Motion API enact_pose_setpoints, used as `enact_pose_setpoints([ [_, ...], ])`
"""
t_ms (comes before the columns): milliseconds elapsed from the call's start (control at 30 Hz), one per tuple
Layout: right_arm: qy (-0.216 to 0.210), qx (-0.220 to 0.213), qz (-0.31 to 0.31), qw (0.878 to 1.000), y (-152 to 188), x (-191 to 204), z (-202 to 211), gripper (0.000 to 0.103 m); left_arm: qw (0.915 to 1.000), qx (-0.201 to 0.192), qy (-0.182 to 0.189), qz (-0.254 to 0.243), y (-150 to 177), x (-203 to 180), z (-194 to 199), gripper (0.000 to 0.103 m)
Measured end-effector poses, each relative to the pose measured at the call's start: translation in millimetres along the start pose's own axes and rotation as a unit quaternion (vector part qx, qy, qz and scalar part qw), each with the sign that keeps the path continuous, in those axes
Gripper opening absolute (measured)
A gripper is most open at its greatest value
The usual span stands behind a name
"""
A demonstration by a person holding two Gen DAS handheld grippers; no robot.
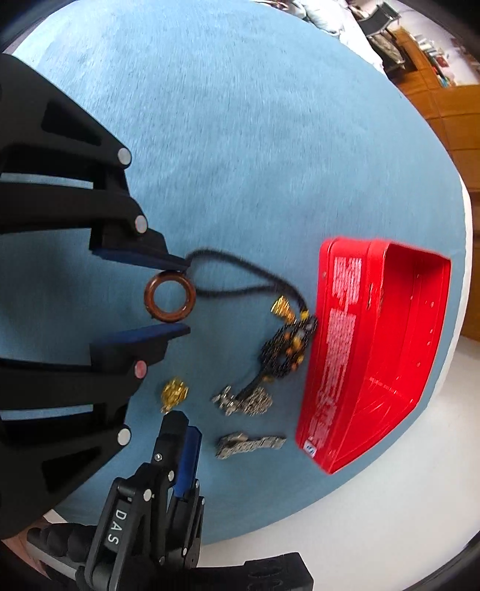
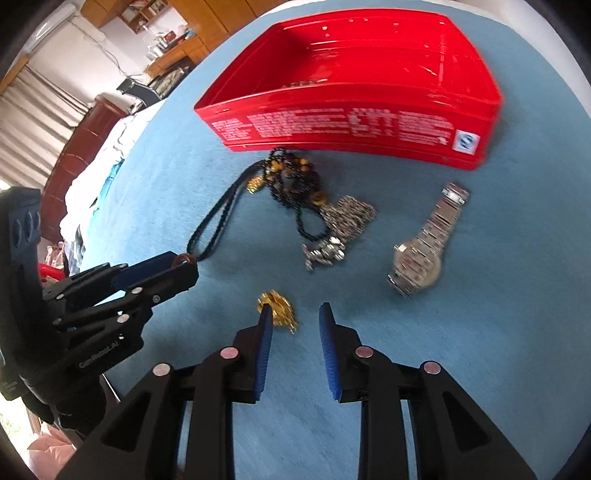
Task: Organize jewelry
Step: 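Grasp the brown wooden ring with the left tool while the right grasps the gold pendant, then carry the wooden ring into the red tin and open while the right tool releases the pendant there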
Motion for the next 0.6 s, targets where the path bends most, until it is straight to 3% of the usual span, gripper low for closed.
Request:
enact_pose_setpoints([
  [333,0.003,0.026,0.012,1.0,-3.6,11.3,-14.9,0.027,0.9998,-0.002,0.008,0.015,-5.8,17.7,0.3,0.028],
  [600,0.057,0.034,0.033,0.997,-6.8,22.8,-21.9,0.028,0.9997,-0.005,0.019,0.012,-2.2,19.7,6.9,0.028],
])
Point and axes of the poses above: each gripper's, at about its wrist camera, not at the fingertips, and z roughly against the way its jaws point, x to its left, y to its underside, the point moved 5 cm from there along -z, roughly the way its jaws point, and after that the axes turned 15 degrees about x, right-handed, at the moved point
